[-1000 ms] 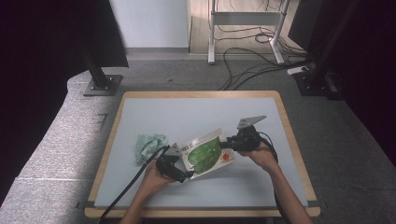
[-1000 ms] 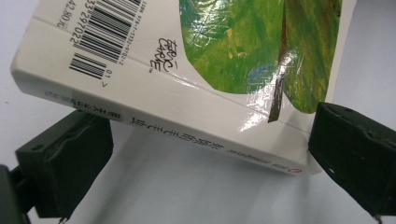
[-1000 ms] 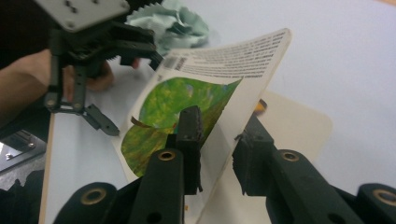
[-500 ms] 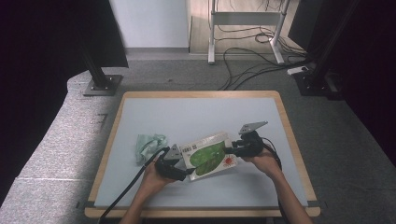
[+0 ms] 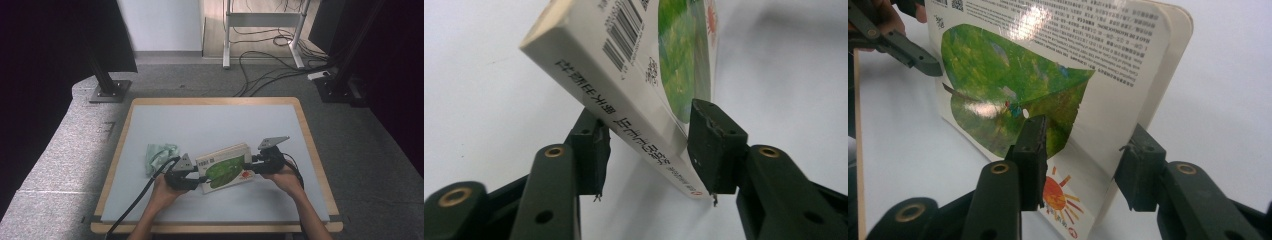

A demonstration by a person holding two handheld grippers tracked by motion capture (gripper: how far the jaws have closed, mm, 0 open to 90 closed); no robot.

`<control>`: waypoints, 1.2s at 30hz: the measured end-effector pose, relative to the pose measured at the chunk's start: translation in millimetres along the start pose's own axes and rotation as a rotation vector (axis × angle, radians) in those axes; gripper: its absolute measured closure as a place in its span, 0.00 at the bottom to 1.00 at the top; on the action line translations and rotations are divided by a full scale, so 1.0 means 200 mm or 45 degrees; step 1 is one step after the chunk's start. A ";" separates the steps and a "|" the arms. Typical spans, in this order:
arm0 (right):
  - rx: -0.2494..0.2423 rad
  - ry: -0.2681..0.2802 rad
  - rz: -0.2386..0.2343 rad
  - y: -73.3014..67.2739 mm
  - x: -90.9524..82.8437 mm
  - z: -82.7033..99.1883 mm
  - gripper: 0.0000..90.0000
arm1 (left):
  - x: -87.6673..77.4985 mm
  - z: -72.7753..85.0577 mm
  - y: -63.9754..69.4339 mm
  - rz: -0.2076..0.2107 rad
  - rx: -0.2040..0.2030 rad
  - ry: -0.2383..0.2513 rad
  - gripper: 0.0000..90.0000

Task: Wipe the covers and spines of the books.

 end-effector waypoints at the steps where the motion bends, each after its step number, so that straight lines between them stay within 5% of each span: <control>1: 0.001 0.001 0.001 0.00 0.00 0.00 0.62 | 0.00 0.00 0.00 0.004 -0.001 0.000 0.60; 13: 0.055 0.016 0.117 0.06 -0.07 0.01 0.52 | -0.02 -0.02 0.03 0.044 0.017 0.008 0.68; 17: 0.079 0.024 0.085 0.08 -0.06 0.03 0.50 | -0.02 -0.02 0.04 0.058 0.031 0.006 0.73; 23: 0.094 0.089 -0.084 0.03 -0.03 0.01 0.57 | -0.02 -0.03 0.04 0.080 0.033 -0.011 0.74; 28: 0.040 0.088 -0.068 0.03 -0.04 0.00 0.61 | -0.03 -0.04 0.02 0.098 0.001 0.005 0.79; 36: -0.038 0.146 0.003 0.03 -0.04 -0.04 0.62 | -0.03 -0.07 -0.06 0.062 0.033 -0.038 0.80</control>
Point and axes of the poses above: each handheld gripper's, and its own axes: x roughly forward along the jaws, z roughly out of its underside, y roughly to its right, the point moved 9 cm from there along x, roughly forward along the jaws, and after that the axes turned 3 degrees about y, right-handed, at the moved point
